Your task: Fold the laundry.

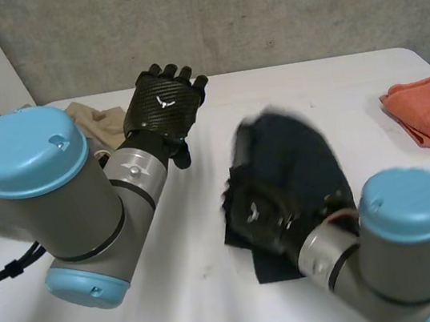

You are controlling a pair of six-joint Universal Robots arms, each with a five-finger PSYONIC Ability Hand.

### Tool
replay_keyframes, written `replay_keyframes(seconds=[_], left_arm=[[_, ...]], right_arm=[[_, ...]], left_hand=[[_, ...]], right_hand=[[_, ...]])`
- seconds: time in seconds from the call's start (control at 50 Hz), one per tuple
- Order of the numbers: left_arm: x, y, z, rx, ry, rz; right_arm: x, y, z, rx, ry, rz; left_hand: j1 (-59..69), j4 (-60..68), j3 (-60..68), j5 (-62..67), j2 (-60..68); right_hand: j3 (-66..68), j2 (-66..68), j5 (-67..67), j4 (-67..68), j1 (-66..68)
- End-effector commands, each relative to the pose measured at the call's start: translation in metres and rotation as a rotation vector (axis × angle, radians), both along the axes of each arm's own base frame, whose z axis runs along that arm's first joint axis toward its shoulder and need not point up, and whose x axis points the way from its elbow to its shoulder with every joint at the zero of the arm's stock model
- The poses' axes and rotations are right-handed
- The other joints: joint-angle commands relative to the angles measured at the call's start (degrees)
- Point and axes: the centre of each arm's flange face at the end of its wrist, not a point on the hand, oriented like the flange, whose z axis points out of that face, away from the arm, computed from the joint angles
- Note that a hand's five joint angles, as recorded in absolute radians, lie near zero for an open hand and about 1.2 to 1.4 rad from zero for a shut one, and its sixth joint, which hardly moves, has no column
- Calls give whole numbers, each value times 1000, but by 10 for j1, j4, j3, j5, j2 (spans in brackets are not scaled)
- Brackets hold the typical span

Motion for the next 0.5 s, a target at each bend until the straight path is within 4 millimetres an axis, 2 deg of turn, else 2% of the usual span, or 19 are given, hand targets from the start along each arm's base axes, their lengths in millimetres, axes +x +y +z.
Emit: replay_keyframes(seconds=[0.02, 0.06, 0.08, 0.14, 0.16, 0.22, 0.24, 0.3, 0.32, 0.38, 0.4, 0.5], left_arm=[[2, -1, 2, 21, 44, -1], [1, -3, 5, 16, 61, 2], [-1, -3, 9, 9, 73, -3], [-9, -5, 20, -8, 127, -22], [-11, -5, 21, -7, 140, -26], [-25, -6, 17, 19, 191, -58], [-35, -3, 15, 37, 217, -81], [-51, 0, 7, 76, 242, -127], [-60, 6, -4, 116, 227, -157], [-68, 11, -23, 184, 185, -177], [-69, 14, -37, 233, 146, -176], [-70, 19, -81, 361, 32, -153]], right_arm=[[-18, -8, 48, 2, -125, -89], [-27, -18, 73, 27, -245, -144], [-36, -25, 92, 101, -380, -196], [-49, -39, 109, 237, -567, -262], [-57, -48, 118, 317, -676, -301], [-72, -61, 131, 390, -780, -367], [-83, -70, 133, 419, -792, -426], [-102, -89, 124, 478, -762, -543], [-104, -94, 119, 498, -750, -566], [-100, -109, 99, 591, -697, -615], [-100, -112, 94, 613, -684, -627], [-96, -122, 65, 749, -614, -678]], left_hand=[[-6, -16, -20, -28, -20], [-6, -16, -20, -28, -20], [-6, -16, -20, -28, -20], [-6, -16, -20, -28, -20], [-6, -16, -20, -28, -20], [-6, -16, -20, -28, -20], [-6, -16, -20, -28, -20], [-6, -16, -20, -28, -20], [-6, -16, -20, -28, -20], [-6, -16, -20, -28, -20], [-6, -16, -20, -28, -20], [-6, -16, -20, -28, -20]], right_hand=[[-159, -132, -159, -159, -133], [-159, -132, -159, -159, -133], [-159, -132, -159, -159, -133], [-159, -132, -159, -159, -133], [-159, -132, -159, -159, -133], [-159, -132, -159, -159, -133], [-159, -132, -159, -159, -133], [-159, -132, -159, -159, -133], [-159, -132, -159, -159, -133], [-159, -132, -159, -159, -133], [-159, -132, -159, -159, -133], [-159, -132, -159, -159, -133]])
